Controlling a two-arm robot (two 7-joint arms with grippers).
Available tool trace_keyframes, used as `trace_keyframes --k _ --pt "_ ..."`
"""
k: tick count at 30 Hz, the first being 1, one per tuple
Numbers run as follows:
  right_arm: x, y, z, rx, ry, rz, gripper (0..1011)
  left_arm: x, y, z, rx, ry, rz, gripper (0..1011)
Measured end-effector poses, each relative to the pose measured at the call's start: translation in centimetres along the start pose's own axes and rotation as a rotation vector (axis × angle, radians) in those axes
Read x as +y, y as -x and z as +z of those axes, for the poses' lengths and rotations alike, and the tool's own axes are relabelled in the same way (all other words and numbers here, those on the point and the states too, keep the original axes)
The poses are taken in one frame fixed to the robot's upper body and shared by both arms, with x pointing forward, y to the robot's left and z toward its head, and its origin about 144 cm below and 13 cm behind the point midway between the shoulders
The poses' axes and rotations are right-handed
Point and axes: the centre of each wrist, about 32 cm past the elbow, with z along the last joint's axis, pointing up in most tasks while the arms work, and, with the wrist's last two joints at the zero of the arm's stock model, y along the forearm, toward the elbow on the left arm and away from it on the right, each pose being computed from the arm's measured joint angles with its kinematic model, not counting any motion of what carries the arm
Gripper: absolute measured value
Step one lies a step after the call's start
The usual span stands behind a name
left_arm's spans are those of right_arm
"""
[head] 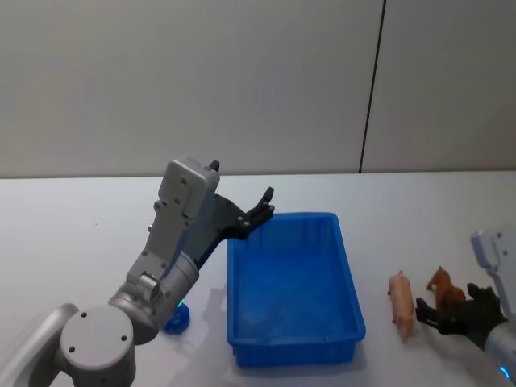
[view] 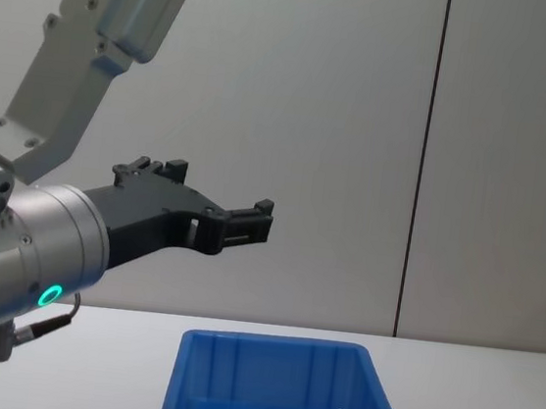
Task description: Pick up the two dolls from the table and place them into the box.
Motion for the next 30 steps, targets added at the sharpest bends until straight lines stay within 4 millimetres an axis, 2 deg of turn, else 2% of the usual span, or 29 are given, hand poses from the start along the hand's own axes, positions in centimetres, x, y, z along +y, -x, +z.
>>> trace_keyframes --k 5,9,24,27,30 --pt "0.7 0.2 0.1 -0.006 0.008 0.006 1001 0.0 0.0 0.0 0.0 0.0 0.0 1001" --pt "1.1 0.3 0.2 -0.011 0.012 0.01 932 0.0 0.0 0.0 0.0 0.0 0.0 1001" --pt "1.8 0.5 0.4 -0.019 0.022 0.017 475 0.0 0.0 0.0 0.0 0.0 0.0 1001" --pt "1.9 0.5 0.5 -0.019 0.022 0.018 417 0.0 0.0 0.0 0.0 0.0 0.0 1001" --pt "2.0 0.5 0.5 -0.02 0.023 0.018 406 0.0 0.0 0.0 0.0 0.0 0.0 1001"
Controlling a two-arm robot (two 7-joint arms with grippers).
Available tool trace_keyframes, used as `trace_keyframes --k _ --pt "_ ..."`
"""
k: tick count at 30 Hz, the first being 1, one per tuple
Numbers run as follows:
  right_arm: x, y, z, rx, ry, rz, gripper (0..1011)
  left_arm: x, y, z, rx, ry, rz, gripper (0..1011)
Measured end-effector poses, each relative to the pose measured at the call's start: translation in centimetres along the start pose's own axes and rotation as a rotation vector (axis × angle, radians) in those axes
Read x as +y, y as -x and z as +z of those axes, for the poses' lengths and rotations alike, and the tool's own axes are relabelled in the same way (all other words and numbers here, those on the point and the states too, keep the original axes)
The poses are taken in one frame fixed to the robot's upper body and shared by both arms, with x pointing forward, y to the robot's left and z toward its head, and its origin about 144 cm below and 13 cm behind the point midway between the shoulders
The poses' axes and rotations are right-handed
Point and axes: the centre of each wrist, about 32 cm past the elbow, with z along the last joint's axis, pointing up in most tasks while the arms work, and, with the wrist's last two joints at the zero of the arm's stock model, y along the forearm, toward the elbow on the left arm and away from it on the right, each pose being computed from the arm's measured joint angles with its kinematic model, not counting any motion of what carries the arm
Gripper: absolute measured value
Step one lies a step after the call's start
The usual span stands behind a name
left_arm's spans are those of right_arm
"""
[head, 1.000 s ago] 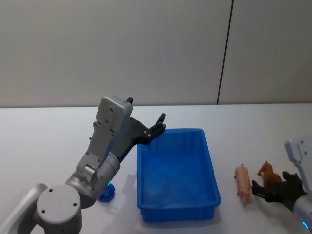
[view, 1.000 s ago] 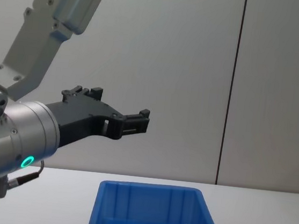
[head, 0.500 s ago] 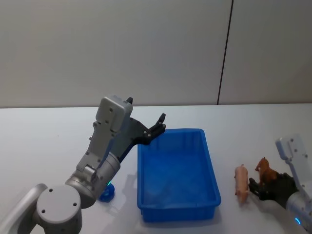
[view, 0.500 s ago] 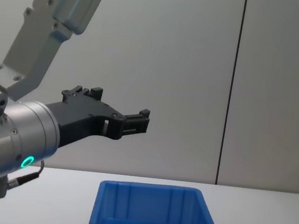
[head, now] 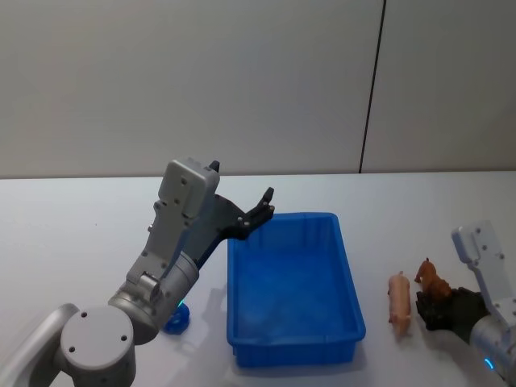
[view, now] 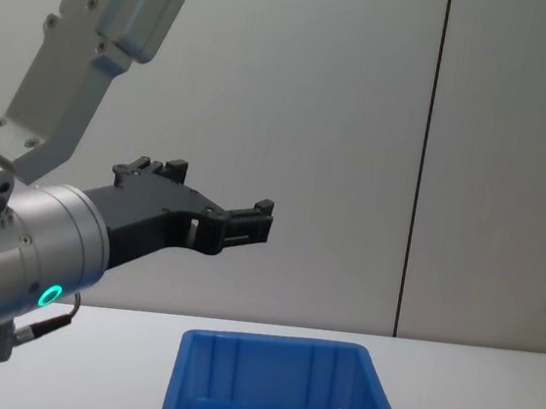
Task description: Pick up the two dolls from the table and place them into the box.
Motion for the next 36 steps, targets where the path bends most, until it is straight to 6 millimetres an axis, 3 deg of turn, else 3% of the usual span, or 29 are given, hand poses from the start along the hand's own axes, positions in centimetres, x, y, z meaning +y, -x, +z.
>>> trace_keyframes --k 20,36 --pt "-0.6 0.0 0.6 -0.059 -0.118 -0.042 407 0.0 0.0 0.0 0.0 0.0 0.0 1001" --pt "-2.2 0.1 3.6 -0.139 -0.348 -0.036 406 0.0 0.0 0.0 0.0 0.0 0.0 1001"
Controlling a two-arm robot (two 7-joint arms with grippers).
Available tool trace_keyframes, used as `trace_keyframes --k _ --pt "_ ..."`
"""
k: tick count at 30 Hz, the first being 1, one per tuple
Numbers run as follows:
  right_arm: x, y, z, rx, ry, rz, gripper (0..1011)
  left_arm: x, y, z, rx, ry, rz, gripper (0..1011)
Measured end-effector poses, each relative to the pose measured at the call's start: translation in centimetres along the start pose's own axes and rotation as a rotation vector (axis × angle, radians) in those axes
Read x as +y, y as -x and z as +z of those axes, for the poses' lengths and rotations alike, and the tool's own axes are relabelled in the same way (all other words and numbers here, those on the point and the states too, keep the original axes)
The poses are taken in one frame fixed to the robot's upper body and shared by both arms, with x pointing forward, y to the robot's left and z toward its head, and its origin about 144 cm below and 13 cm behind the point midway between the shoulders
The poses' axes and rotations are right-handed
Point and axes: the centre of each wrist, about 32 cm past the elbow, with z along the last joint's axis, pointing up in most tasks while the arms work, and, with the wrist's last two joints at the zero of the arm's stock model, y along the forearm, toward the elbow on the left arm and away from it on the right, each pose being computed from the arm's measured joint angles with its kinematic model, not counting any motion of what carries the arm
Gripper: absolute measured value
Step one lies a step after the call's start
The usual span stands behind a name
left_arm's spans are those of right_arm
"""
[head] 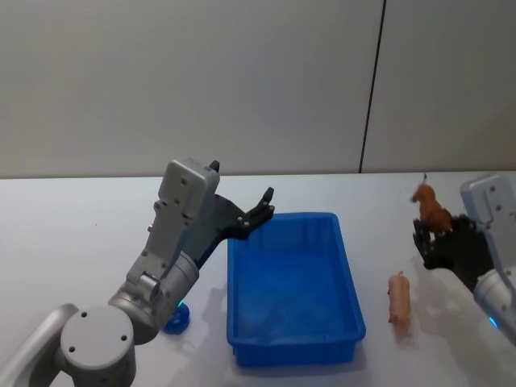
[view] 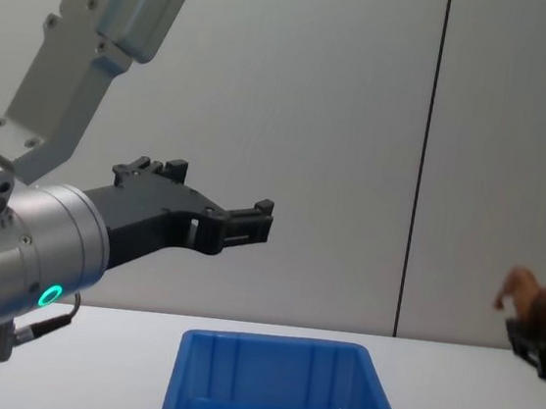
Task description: Pick up the two dolls from the table and place them into the box.
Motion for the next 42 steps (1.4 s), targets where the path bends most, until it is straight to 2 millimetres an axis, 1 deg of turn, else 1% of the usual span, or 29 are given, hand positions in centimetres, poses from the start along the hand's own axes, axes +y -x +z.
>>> trace_keyframes --k 7,14,22,32,42 --pt "0.1 0.0 1.6 0.002 -0.076 0.054 406 0.0 0.0 0.0 0.0 0.0 0.0 1001" --pt "0.5 0.3 3.5 0.032 -0.137 0.146 406 0.0 0.0 0.0 0.0 0.0 0.0 1001" --pt "1.2 0.7 5.3 0.088 -0.142 0.253 406 0.0 0.0 0.0 0.0 0.0 0.0 1001" --pt "2.1 1.4 6.2 0.148 -0.077 0.337 406 0.0 0.0 0.0 0.0 0.0 0.0 1001" --pt "3.2 2.4 6.1 0.2 0.059 0.388 406 0.0 0.0 0.0 0.0 0.0 0.0 1001"
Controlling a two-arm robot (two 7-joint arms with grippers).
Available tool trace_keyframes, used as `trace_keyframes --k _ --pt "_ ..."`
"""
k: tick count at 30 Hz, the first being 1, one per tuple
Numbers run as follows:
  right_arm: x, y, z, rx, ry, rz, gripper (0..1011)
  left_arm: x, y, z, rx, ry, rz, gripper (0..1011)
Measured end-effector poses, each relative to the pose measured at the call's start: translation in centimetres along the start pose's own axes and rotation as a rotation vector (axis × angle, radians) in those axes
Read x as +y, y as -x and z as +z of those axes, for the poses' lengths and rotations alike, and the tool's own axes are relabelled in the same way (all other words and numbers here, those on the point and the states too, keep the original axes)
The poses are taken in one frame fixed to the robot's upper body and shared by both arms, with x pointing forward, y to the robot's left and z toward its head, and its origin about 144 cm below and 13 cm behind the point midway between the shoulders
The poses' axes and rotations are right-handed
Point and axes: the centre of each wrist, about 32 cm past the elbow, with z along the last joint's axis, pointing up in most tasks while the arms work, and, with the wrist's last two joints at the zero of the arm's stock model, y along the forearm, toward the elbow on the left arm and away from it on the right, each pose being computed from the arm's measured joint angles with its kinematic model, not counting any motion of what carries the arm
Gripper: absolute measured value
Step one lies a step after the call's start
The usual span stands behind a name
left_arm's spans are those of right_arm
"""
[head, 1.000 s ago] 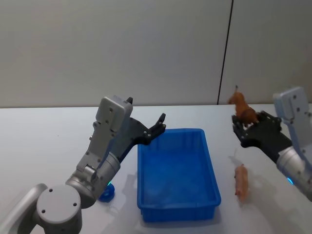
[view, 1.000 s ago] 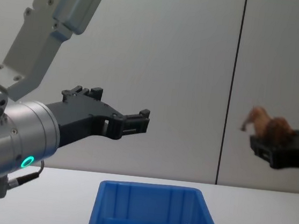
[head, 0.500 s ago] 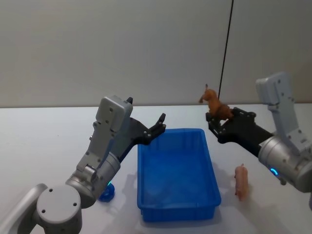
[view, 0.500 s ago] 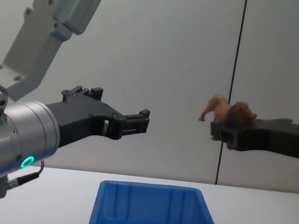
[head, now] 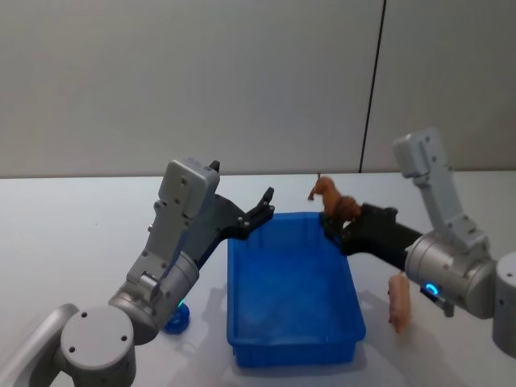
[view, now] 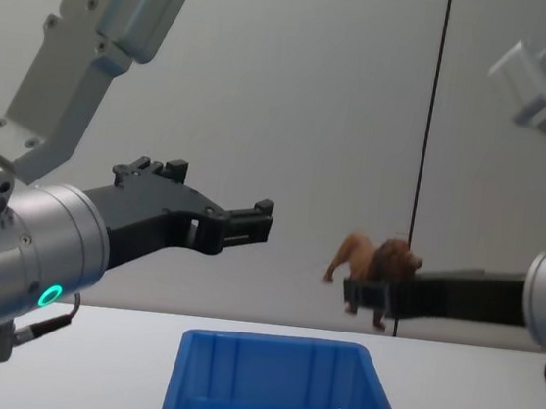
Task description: Pick up the two dolls from the table and place them into the box.
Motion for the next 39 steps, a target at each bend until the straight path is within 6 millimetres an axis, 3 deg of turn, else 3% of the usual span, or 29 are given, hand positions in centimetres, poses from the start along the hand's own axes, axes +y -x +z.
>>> trace_keyframes --k 9,23,30,39 --pt "1.1 0.5 -0.3 0.036 0.075 0.024 408 0.0 0.0 0.0 0.0 0.0 0.0 1001" --pt "2.1 0.9 -0.6 0.056 0.127 0.043 840 0.0 0.0 0.0 0.0 0.0 0.0 1001" --pt "2.2 0.9 -0.7 0.058 0.133 0.046 1001 0.0 0.0 0.0 0.0 0.0 0.0 1001" --pt "1.5 0.5 -0.3 0.061 0.062 0.038 1001 0.0 0.0 0.0 0.0 0.0 0.0 1001"
